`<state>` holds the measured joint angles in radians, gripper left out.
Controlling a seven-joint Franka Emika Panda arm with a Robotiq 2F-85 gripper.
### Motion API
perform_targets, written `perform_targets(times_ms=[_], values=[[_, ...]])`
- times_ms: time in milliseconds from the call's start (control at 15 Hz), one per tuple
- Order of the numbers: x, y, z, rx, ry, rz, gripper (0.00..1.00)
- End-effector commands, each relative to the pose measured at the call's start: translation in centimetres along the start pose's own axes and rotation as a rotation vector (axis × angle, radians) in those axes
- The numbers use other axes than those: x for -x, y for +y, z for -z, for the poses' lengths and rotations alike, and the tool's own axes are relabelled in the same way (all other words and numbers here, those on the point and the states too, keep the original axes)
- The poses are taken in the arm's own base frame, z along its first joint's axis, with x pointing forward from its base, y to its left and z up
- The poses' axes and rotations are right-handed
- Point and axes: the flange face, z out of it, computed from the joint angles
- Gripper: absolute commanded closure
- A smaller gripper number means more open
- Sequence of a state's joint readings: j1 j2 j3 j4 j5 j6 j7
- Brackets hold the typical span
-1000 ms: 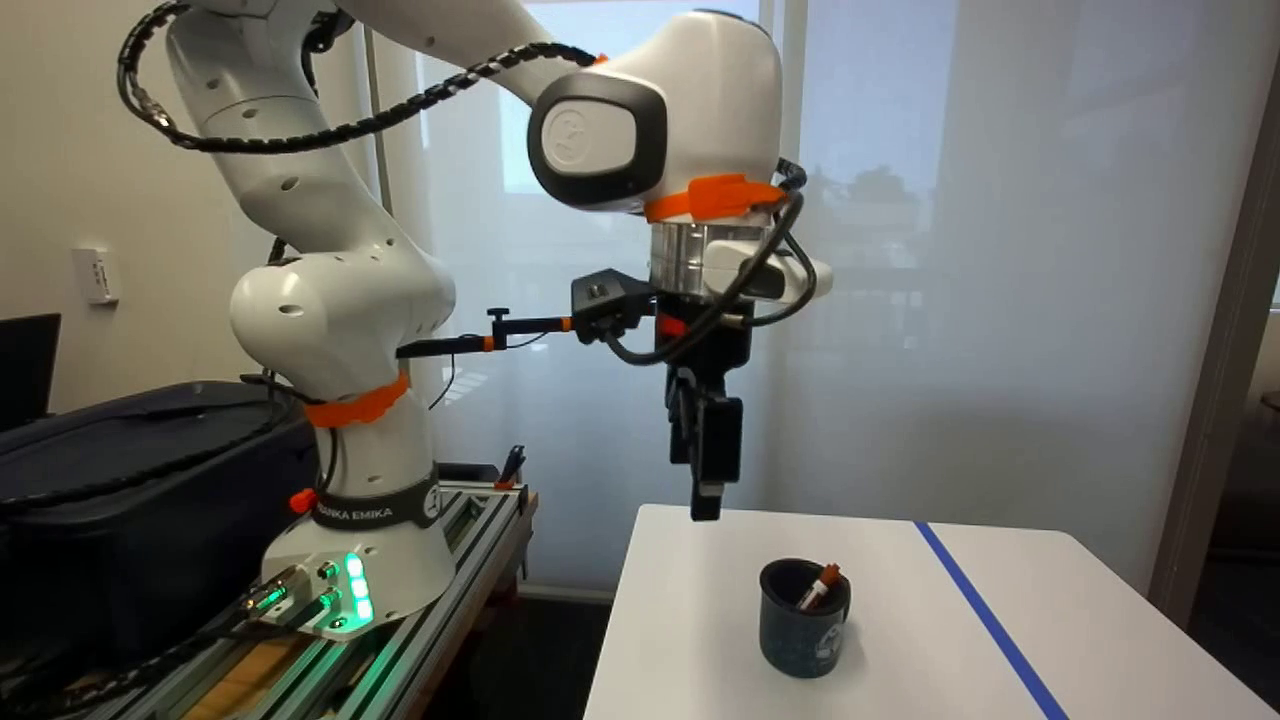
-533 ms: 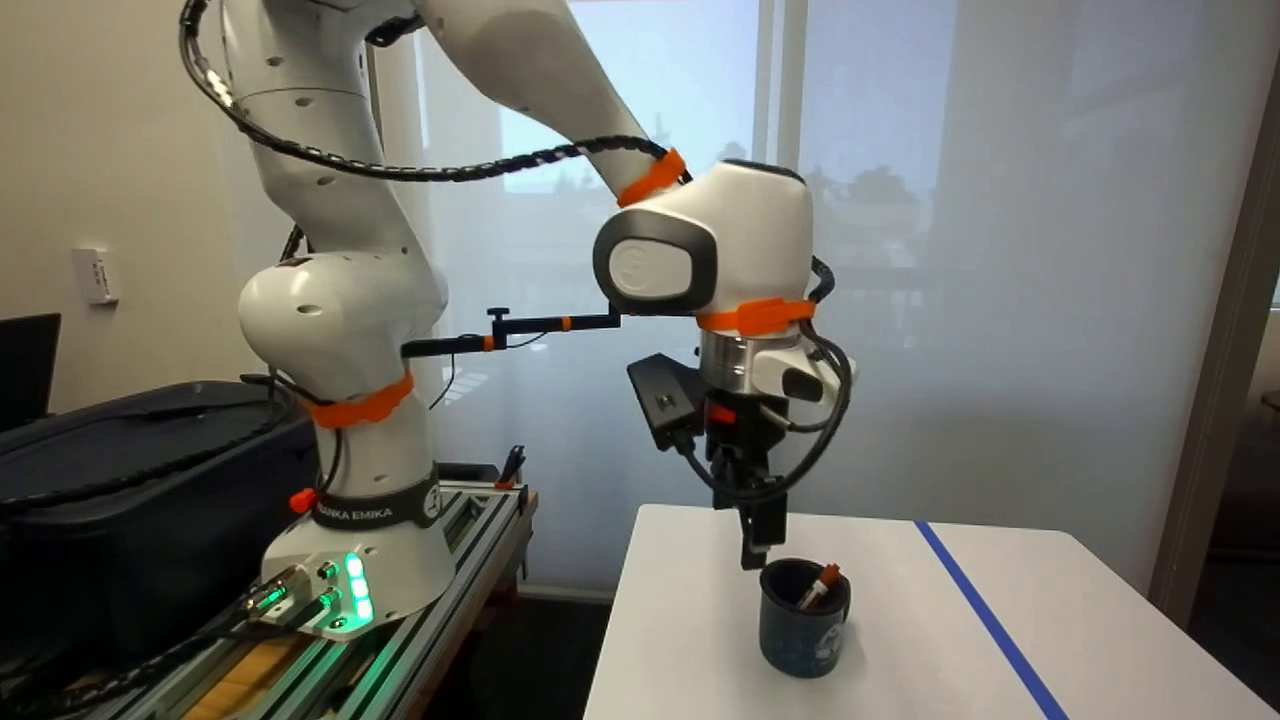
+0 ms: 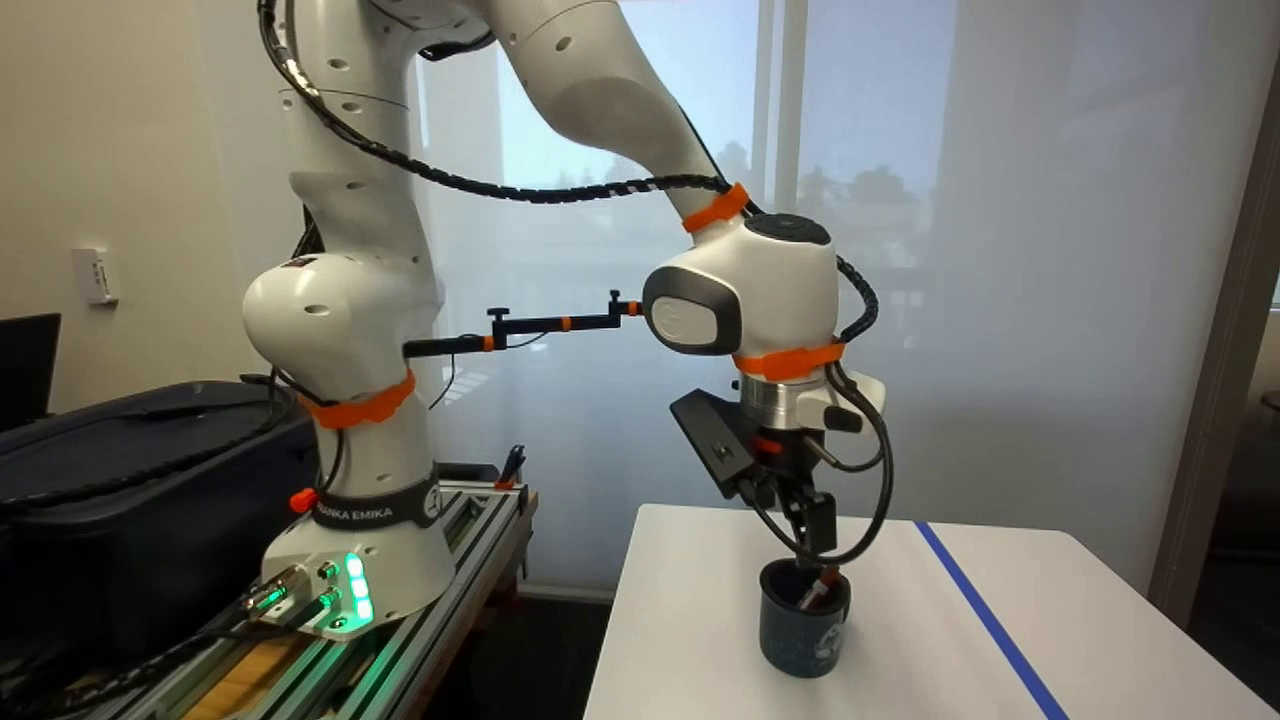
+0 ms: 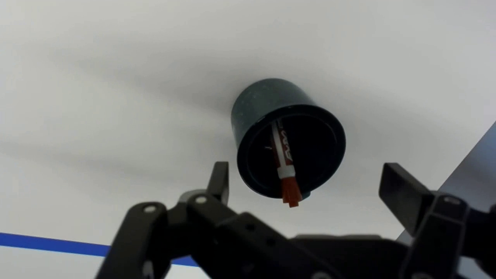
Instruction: Put the marker on the table
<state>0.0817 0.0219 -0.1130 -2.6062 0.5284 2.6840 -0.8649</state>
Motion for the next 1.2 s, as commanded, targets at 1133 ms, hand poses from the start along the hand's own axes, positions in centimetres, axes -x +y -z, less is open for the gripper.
perform_targets(times_ms=[1133], values=[[-1.8, -0.5, -7.8, 0.007, 0.231, 0.171, 0.17]])
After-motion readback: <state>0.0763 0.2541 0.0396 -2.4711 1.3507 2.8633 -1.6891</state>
